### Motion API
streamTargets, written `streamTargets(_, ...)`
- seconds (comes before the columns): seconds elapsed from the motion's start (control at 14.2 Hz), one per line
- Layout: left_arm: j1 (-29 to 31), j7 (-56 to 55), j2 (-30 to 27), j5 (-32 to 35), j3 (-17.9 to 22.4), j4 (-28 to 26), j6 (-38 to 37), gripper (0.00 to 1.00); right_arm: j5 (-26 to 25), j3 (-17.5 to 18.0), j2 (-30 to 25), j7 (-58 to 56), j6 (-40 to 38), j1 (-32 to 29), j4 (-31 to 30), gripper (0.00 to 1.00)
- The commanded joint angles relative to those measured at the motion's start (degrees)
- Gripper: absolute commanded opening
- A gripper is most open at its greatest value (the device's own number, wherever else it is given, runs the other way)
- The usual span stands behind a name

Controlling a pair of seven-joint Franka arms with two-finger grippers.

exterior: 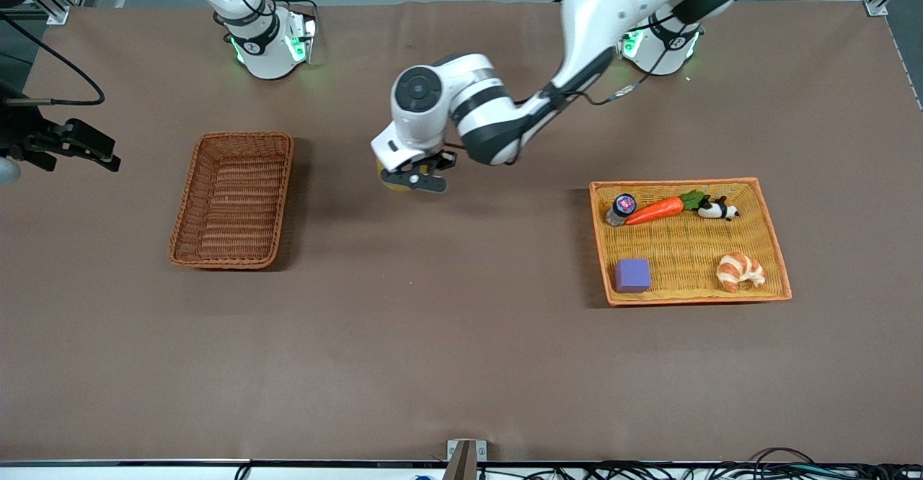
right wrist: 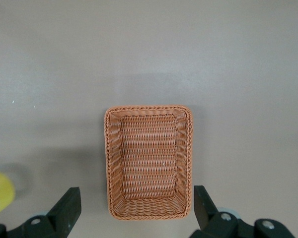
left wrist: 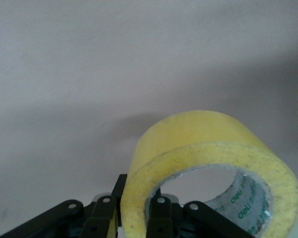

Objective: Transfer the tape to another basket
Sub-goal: 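Lift the tape roll and carry it toward the wicker basket, then set the tape down on the table while the right gripper approaches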

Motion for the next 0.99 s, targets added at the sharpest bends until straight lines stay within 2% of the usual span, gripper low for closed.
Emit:
streamTargets(0.0, -4.59, -0.23, 5.41, 1.07, 5.27, 5.81, 8.03, 0.3, 1.07, 0.08, -0.22, -0.64, 0.77, -0.08, -1.33, 1.0)
streamTargets(0.07, -4.5, -0.23, 6.56, 1.07, 5.45, 5.81, 11.03, 0.44, 1.07, 0.08, -0.13, -0.64, 0.94, 0.09, -1.33, 1.0)
streamTargets(0.21, -3.37, -0.41, 7.27, 0.72, 5.89, 5.46, 13.34, 0.79, 1.07, 0.08, -0.13, -0.55, 2.78, 0.53, -2.64, 1.0)
streamTargets(0.35, -0.56, -0.32, 5.78, -0.85, 5.46, 4.84, 12.99, 0.97, 1.16, 0.08, -0.04, -0.55, 2.7, 0.62, -3.0, 1.0)
streamTargets(0.49, 2.16, 0.2, 0.36, -3.14, 4.49, 2.93, 10.29, 1.0, 1.59, 0.08, 0.48, -0.55, 3.66, 1.4, -5.53, 1.0)
streamTargets(0.63, 6.28, 0.91, -3.96, -3.24, 2.31, 1.86, 4.93, 1.0, 4.57, -0.01, 0.75, 0.32, 9.61, 4.73, -11.15, 1.0)
streamTargets(0.78, 13.56, 2.04, -7.48, -3.24, -2.43, 0.37, 2.1, 1.0, 5.46, 0.08, 1.18, 3.56, 15.51, 8.68, -16.34, 1.0)
streamTargets(0.92, 23.39, 4.76, -11.08, -3.24, -8.75, -4.01, 1.74, 1.0, 6.26, -0.01, 2.76, 9.08, 21.4, 15.09, -20.12, 1.0)
